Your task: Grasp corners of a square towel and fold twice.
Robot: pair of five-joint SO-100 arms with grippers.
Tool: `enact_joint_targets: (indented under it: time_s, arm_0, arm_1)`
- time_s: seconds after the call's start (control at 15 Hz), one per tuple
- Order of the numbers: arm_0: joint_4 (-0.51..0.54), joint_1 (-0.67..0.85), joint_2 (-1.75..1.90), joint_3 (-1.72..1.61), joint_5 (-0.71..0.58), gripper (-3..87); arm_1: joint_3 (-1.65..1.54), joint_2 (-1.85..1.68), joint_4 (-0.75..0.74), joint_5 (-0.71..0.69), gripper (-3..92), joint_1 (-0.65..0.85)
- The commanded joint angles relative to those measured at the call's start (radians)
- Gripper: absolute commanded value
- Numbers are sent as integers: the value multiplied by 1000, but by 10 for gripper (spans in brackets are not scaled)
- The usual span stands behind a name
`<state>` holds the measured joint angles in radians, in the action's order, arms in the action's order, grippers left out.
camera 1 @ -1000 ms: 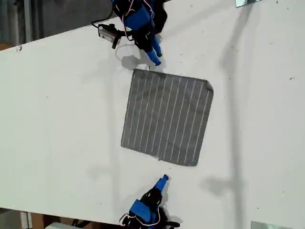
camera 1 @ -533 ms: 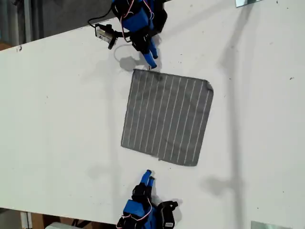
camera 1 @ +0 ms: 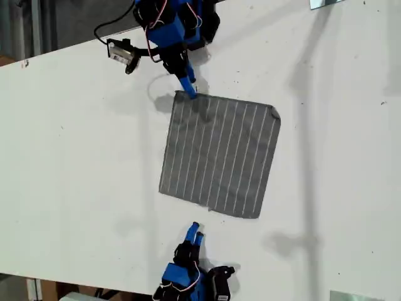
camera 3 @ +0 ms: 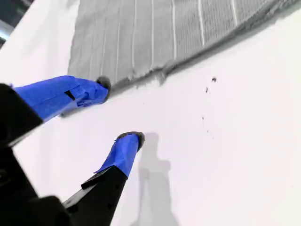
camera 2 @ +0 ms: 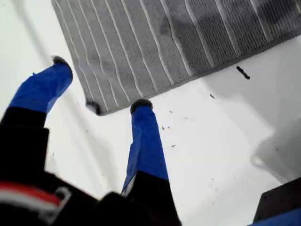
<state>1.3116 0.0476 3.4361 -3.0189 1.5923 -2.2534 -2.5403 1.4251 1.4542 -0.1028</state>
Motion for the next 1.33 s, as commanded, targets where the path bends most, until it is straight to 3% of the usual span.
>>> enact_joint_targets:
  time_s: [0.0,0.2,0.4,0.67,0.93,1.27]
  arm_0:
    - [44,-83,-150,232,26,188]
    - [-8,-201,-635,505,69,182]
    - [-54,-264,-1031,726,34,186]
    - [-215,-367,-1069,615,130,181]
    - [-330,-422,-1071,518,186,181]
    - [-387,-426,-1080,474,189,181]
  arm_1:
    - [727,871,150,-58,339,-58]
    - [755,1009,58,61,327,-202]
    - [762,1008,121,207,336,-334]
    - [888,1180,238,364,340,-508]
    - [893,1289,80,414,322,-598]
    - [983,1430,-43,377,321,-603]
